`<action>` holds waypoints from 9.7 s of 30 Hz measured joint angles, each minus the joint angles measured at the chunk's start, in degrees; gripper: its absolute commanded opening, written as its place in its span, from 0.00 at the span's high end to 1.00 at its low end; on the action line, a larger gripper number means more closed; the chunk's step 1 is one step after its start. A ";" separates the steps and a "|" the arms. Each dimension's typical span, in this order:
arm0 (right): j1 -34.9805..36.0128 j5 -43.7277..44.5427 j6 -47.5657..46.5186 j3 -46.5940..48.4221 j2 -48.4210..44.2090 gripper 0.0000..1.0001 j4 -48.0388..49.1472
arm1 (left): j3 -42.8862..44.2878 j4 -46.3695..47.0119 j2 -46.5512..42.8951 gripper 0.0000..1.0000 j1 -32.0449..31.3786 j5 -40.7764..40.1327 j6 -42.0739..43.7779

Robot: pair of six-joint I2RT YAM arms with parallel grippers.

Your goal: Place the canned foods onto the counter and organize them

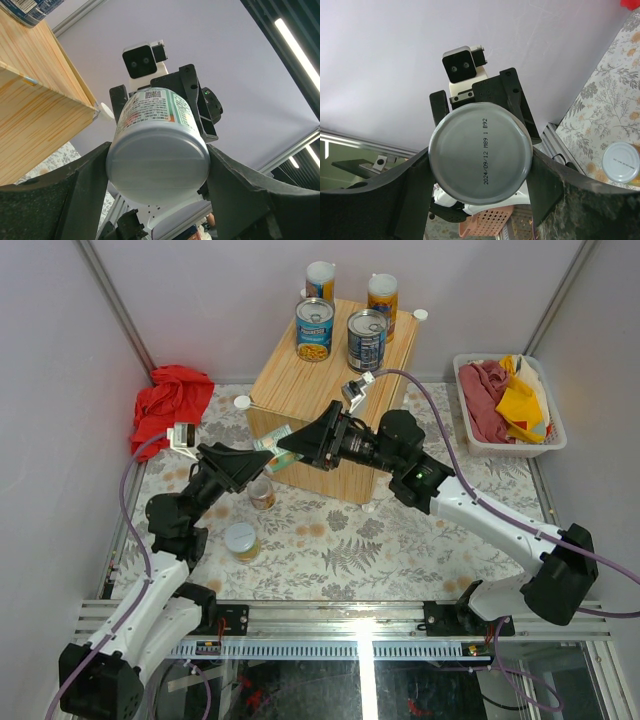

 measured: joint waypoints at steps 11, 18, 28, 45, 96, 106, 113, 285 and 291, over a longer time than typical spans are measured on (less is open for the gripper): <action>0.72 2.14 -0.44 -2.78 -2.58 0.64 0.02 | 1.49 -4.59 -0.81 0.66 -0.59 2.01 2.60; 1.36 3.04 -0.79 -4.24 -3.74 0.46 0.24 | 1.60 -6.54 -1.77 0.71 -0.85 2.95 3.52; 2.03 4.09 -1.33 -6.03 -5.64 0.33 -0.17 | 1.60 -8.94 -3.43 0.73 -1.29 3.69 4.20; 2.40 5.97 -3.63 -8.83 -8.63 0.28 -3.54 | 1.64 -12.20 -3.69 0.76 -1.33 4.76 6.47; 8.52 37.70 -55.23 14.62 -12.76 0.19 -49.68 | 52.37 -74.23 18.71 0.85 -14.45 -22.82 48.89; 8.52 42.16 -66.10 16.61 -9.07 0.18 -45.77 | 74.16 -85.15 34.32 0.86 -24.85 -33.97 57.57; 8.46 45.16 -70.31 16.61 -8.59 0.16 -42.36 | 88.50 -91.93 45.24 0.87 -27.39 -38.10 61.55; -1.88 28.13 -65.55 35.50 15.41 0.14 -30.01 | 21.86 -79.14 21.20 0.00 -12.83 -48.87 39.41; -0.02 28.59 -65.48 33.31 10.43 0.14 -29.92 | 19.89 -77.66 24.68 0.00 -12.81 -49.00 39.41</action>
